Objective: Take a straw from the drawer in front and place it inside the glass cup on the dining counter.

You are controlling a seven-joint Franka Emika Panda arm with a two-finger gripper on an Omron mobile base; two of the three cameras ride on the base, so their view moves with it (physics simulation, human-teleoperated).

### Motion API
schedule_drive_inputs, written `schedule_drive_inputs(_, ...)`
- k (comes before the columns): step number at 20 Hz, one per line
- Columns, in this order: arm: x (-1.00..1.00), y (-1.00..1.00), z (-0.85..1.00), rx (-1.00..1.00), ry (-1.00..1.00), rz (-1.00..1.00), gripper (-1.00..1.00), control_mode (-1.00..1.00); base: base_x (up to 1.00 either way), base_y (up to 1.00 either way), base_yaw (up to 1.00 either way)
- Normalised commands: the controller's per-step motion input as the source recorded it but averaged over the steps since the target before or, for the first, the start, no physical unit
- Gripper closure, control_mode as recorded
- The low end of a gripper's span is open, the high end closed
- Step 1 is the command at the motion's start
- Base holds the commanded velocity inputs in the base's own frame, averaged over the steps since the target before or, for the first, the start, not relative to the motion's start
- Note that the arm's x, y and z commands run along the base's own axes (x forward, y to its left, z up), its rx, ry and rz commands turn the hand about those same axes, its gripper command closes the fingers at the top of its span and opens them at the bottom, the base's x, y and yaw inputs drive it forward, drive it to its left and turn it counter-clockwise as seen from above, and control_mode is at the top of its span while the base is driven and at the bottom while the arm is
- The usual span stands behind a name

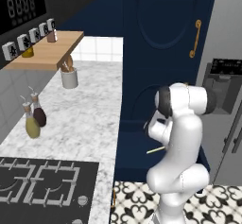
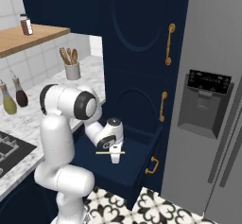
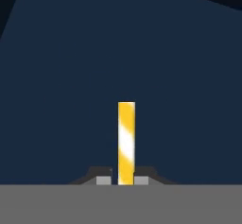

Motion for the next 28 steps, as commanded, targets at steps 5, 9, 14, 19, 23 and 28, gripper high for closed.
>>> schedule_drive_inputs(5,0.0,0.08,1.0,0.0,0.03,0.02,1.0,-1.0,0.0,0.0,0.0)
schedule_drive_inputs(9,0.04,0.09,1.0,0.0,0.11,0.04,1.0,-1.0,0.0,0.0,0.0)
schedule_drive_inputs(14,0.24,0.11,1.0,-0.01,0.19,0.0,1.0,-1.0,0.0,0.0,0.0)
schedule_drive_inputs(19,0.28,0.03,1.0,0.0,0.28,0.0,1.0,-1.0,0.0,0.0,0.0)
schedule_drive_inputs(23,0.1,0.0,1.0,0.0,0.36,0.0,1.0,-1.0,0.0,0.0,0.0)
schedule_drive_inputs(28,0.0,0.0,1.0,0.0,0.32,0.1,1.0,-1.0,0.0,0.0,0.0)
